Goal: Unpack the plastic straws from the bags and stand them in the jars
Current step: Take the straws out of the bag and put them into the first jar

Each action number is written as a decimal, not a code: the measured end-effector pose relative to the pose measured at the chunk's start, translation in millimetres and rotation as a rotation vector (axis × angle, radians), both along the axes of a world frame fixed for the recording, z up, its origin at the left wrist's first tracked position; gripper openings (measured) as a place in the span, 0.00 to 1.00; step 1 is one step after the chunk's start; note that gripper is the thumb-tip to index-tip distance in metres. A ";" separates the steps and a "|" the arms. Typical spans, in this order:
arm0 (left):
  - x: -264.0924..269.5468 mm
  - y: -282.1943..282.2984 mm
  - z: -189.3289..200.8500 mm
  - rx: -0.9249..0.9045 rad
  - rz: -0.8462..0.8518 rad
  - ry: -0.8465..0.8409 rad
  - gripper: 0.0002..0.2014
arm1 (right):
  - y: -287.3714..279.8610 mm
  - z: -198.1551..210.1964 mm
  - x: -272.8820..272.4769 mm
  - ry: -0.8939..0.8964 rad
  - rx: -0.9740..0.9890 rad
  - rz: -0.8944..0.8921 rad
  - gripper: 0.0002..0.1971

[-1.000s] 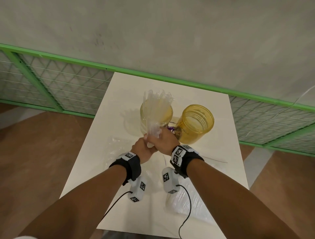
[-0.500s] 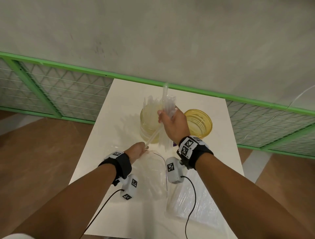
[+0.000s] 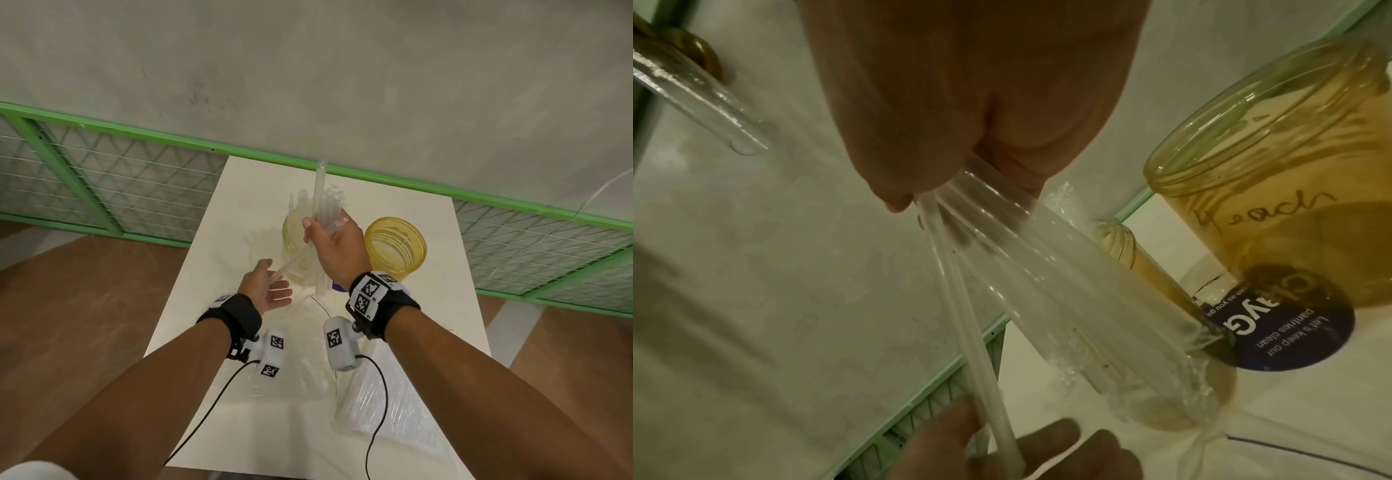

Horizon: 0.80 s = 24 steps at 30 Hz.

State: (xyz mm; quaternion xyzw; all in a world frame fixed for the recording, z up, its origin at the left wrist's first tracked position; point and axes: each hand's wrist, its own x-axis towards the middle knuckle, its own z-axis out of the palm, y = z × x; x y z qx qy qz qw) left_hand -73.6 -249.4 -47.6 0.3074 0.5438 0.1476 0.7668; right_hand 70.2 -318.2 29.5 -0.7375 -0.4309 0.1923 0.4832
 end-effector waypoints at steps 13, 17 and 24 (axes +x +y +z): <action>16.3 -18.8 19.9 0.032 -0.100 -0.227 0.16 | -3.5 12.3 -42.0 0.273 -0.026 -0.104 0.09; 16.6 -27.1 28.0 0.047 -0.176 -0.268 0.19 | -12.3 0.9 -43.1 0.230 -0.178 -0.015 0.08; 13.6 -20.7 1.4 0.049 -0.036 -0.075 0.19 | -28.5 -8.9 -23.7 0.200 -0.254 0.114 0.10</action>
